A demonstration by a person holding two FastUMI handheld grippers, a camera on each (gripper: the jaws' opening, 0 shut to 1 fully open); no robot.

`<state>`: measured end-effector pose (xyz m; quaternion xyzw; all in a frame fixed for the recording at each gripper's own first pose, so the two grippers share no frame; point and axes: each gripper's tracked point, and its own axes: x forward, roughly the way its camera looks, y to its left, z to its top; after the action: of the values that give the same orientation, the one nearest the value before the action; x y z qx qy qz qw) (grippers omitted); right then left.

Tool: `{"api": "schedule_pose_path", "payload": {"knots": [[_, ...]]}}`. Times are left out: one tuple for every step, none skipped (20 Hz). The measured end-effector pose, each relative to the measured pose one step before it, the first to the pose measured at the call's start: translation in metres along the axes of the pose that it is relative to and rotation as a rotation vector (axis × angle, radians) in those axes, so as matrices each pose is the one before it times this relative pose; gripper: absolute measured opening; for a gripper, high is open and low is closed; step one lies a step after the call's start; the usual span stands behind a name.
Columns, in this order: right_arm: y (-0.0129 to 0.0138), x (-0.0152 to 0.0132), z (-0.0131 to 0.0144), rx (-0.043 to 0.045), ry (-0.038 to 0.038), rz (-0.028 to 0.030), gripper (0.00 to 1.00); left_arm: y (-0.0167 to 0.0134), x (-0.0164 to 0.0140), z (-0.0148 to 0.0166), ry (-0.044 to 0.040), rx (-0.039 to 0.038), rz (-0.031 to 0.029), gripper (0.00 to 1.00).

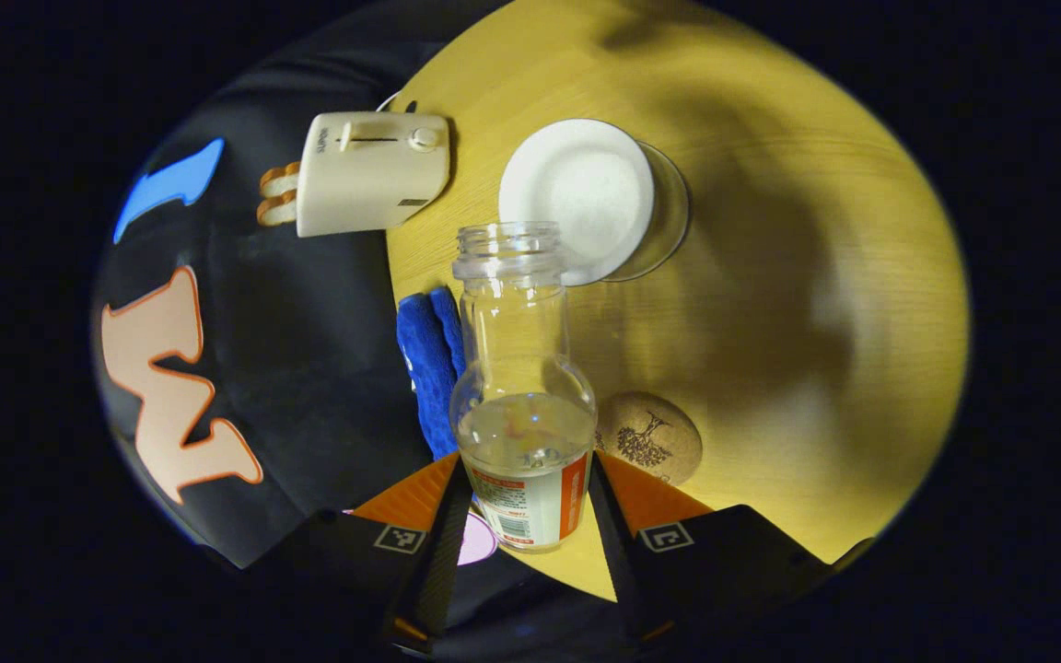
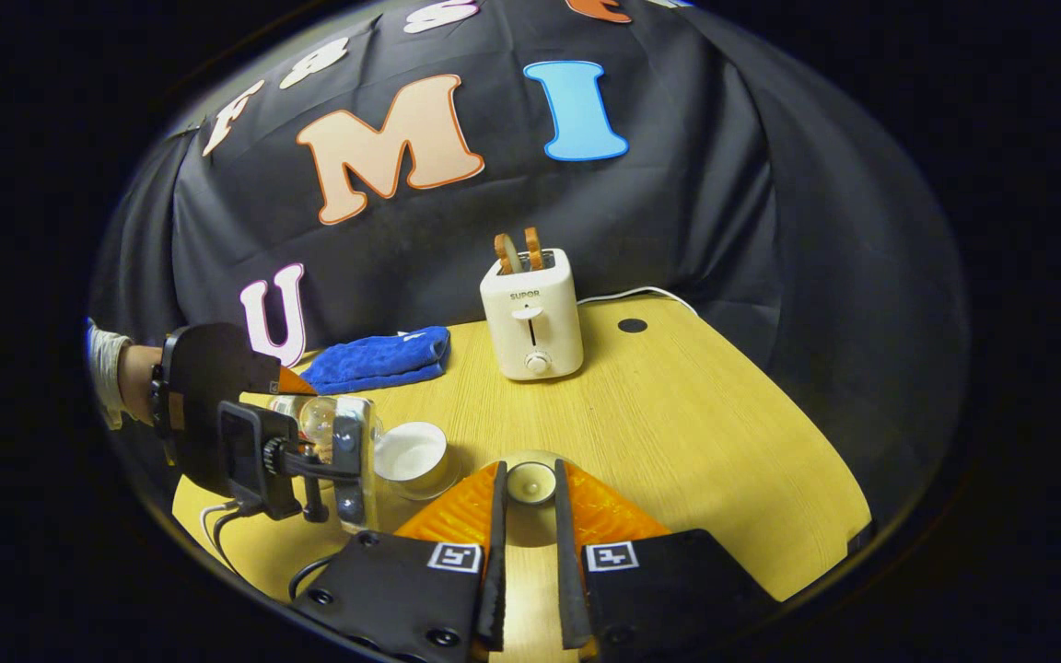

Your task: Open the teacup lid with one hand, grasp the water bottle and pour water into the teacup with the other hand; after pouring, place the water bottle on the coaster and then close the teacup lid.

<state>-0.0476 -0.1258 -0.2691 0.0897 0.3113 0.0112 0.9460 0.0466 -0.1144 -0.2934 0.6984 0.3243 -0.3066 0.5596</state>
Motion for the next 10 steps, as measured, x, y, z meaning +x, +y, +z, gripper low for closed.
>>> {"api": "schedule_pose_path", "payload": {"knots": [[0.0033,0.00311,0.0009,-0.00709,0.00461,0.00317,0.27,-0.00268,0.00103,-0.00196,-0.02667,-0.07165,0.00393,0.69],[0.00246,0.00123,0.00196,-0.00706,0.00042,0.00178,0.28,-0.00389,0.00043,-0.00055,-0.01474,-0.03916,-0.01076,0.69],[0.00255,0.00098,0.00153,-0.00875,-0.00045,0.00035,0.29,-0.00322,0.00138,-0.00199,-0.00785,-0.04894,-0.00825,0.69],[0.00237,0.0011,0.00189,-0.00617,-0.00042,-0.00047,0.29,-0.00315,0.00168,0.00029,-0.01068,-0.04946,-0.00919,0.69],[0.00333,0.0003,0.00139,-0.00253,0.00065,0.00125,0.29,-0.00149,-0.00194,-0.00092,-0.01313,-0.04494,-0.00338,0.66],[0.00347,-0.00056,0.00117,-0.00497,0.00106,0.00033,0.29,0.00066,-0.00024,0.0011,-0.01871,-0.0385,0.00483,0.66],[0.00234,-0.00018,0.00012,-0.0065,0.00238,-0.00004,0.29,0.00342,-0.00126,0.00302,-0.03777,-0.04676,0.01532,0.69],[0.00279,-0.00111,0.00036,-0.00812,0.00328,-0.00098,0.29,0.00302,-0.00369,0.00261,-0.03993,-0.05293,0.01728,0.69],[0.00202,-0.00076,0.00093,-0.00502,0.00296,-0.00028,0.29,0.00145,-0.00151,0.00318,-0.02727,-0.0485,0.00921,0.68],[0.00244,-0.00017,0.00049,-0.0045,0.00233,0.00065,0.29,0.00078,-0.00052,0.00442,-0.03403,-0.05624,0.00612,0.68]]}}
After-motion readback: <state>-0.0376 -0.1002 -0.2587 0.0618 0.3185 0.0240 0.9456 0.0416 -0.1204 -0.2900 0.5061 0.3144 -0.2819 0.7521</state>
